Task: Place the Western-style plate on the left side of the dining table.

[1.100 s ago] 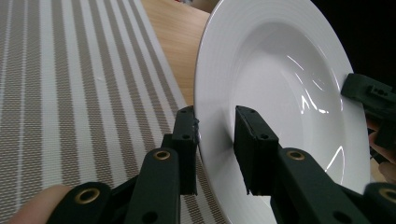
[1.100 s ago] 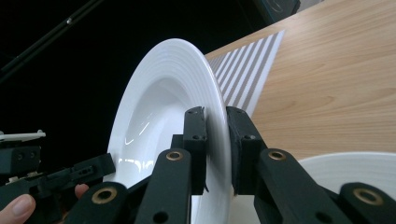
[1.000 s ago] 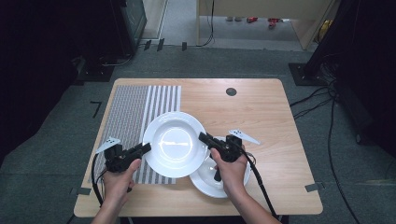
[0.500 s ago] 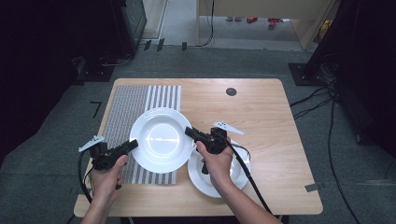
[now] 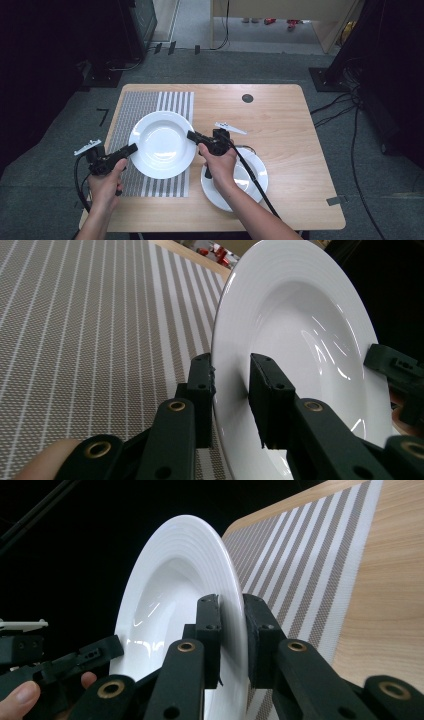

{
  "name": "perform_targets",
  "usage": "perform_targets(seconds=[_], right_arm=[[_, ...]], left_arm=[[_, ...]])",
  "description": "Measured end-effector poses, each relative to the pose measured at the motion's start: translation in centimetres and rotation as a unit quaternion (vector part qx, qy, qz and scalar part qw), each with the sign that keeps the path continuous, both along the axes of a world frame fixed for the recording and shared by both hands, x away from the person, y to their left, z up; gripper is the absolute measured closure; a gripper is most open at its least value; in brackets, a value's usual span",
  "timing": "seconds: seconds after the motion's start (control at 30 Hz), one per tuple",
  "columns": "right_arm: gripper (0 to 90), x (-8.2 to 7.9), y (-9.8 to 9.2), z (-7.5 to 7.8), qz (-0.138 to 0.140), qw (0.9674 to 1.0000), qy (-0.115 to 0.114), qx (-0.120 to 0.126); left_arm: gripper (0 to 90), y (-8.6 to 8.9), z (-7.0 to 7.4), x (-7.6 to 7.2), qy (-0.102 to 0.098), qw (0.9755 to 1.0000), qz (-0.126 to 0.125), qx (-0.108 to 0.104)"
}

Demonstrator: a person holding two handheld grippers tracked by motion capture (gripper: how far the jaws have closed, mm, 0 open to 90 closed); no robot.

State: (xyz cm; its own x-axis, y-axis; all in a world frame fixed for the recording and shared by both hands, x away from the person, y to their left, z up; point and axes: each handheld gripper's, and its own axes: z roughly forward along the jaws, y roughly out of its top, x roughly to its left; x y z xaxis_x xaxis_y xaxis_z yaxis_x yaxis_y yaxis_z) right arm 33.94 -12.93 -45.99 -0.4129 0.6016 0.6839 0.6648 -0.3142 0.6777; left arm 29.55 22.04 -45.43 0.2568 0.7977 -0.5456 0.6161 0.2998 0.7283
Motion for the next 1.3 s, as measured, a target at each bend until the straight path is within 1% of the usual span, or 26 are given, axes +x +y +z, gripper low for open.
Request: perform_targets(seconds=[0.17,0.33,0.37,0.53,0.63,0.7,0.8,1.0,1.03,1.2,1.3], right_arm=[[80.4,1.2,1.3,-0.2,0.003,0.9999,0.013,0.004],[80.4,2.3,2.4,-0.7,0.015,0.9994,0.030,0.003],[80.4,2.5,2.6,-0.8,0.016,0.9994,0.032,0.004],[80.4,3.5,3.6,-1.3,0.015,0.9989,0.044,0.003],[80.6,4.1,3.9,-1.5,0.014,0.9987,0.048,0.003],[81.1,4.6,4.2,-1.5,0.016,0.9987,0.048,0.003],[81.5,5.3,4.5,-1.5,0.019,0.9986,0.049,0.000],[81.0,6.5,4.8,-2.0,0.017,0.9983,0.056,-0.003],[80.9,6.7,4.8,-2.1,0.016,0.9980,0.060,-0.003],[81.0,7.4,5.1,-2.5,0.014,0.9977,0.066,-0.005],[81.0,7.9,5.3,-2.6,0.013,0.9974,0.071,-0.007]], left_arm=[[73.2,1.1,-0.3,0.9,0.006,0.9999,0.013,-0.006],[73.5,2.2,-0.6,1.7,0.014,0.9996,0.023,-0.008],[73.6,2.4,-0.6,1.8,0.015,0.9995,0.026,-0.010],[73.6,3.2,-1.2,2.7,0.028,0.9990,0.034,-0.012],[74.2,3.6,-1.6,3.2,0.037,0.9981,0.037,-0.032],[73.8,3.8,-1.9,3.6,0.041,0.9980,0.038,-0.029],[73.4,4.0,-2.2,4.3,0.048,0.9973,0.044,-0.034],[73.2,4.0,-2.6,5.2,0.053,0.9971,0.049,-0.026],[73.2,4.0,-2.7,5.4,0.054,0.9970,0.050,-0.026],[72.8,4.1,-3.1,6.1,0.060,0.9960,0.060,-0.028],[72.3,4.0,-3.3,6.4,0.065,0.9958,0.061,-0.022]])
